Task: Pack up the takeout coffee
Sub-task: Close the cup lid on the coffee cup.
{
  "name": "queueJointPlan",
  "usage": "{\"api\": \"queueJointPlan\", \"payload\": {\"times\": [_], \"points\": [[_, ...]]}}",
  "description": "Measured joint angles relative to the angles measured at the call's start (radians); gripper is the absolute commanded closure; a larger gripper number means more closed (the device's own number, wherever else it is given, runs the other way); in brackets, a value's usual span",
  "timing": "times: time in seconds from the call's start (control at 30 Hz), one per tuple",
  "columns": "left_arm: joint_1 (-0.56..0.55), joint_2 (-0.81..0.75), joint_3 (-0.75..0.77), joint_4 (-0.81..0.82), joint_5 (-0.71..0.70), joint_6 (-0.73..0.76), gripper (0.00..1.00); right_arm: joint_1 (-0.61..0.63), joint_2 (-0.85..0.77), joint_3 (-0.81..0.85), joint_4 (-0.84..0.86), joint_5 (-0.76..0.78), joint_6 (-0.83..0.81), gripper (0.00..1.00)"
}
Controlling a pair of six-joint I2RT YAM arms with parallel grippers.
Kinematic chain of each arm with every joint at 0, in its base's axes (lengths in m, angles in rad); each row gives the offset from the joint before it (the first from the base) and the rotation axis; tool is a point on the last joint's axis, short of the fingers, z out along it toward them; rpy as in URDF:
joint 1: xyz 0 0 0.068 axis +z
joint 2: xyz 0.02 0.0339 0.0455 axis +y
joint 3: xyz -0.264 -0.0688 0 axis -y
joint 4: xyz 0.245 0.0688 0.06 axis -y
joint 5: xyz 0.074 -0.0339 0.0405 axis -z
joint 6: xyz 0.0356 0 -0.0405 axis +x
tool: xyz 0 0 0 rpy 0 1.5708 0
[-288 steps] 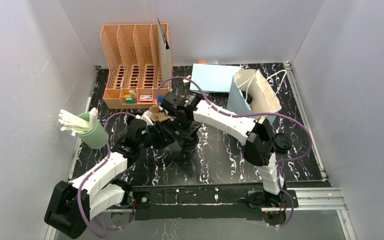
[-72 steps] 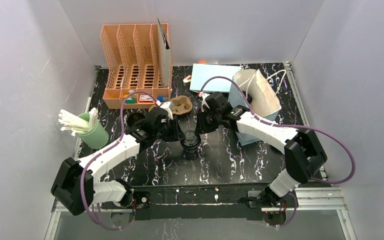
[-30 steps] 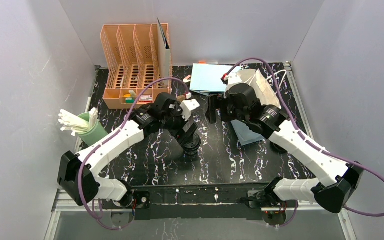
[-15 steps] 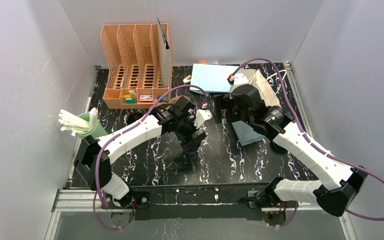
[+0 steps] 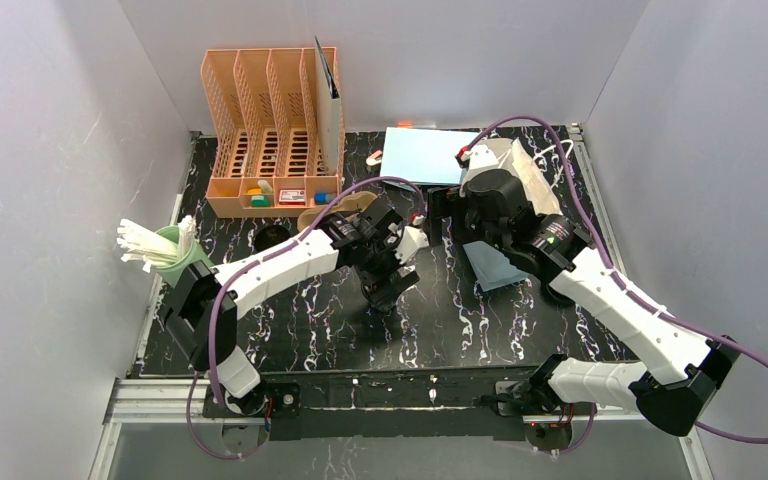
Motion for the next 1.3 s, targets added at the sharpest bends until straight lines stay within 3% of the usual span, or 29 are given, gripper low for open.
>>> {"api": "queueJointPlan", "payload": {"times": [0.23, 1.3], "points": [[0.000, 0.009, 0.020, 0.000, -0.006, -0.001, 0.02, 0.000, 0.000, 0.000, 0.001, -0.003, 0.000, 0.02], [0.000, -0.019, 0.001, -0.004, -0.009, -0.011, 0.02, 0.000, 0.001, -0.032, 0.031, -0.052, 0.012, 0.03]]}}
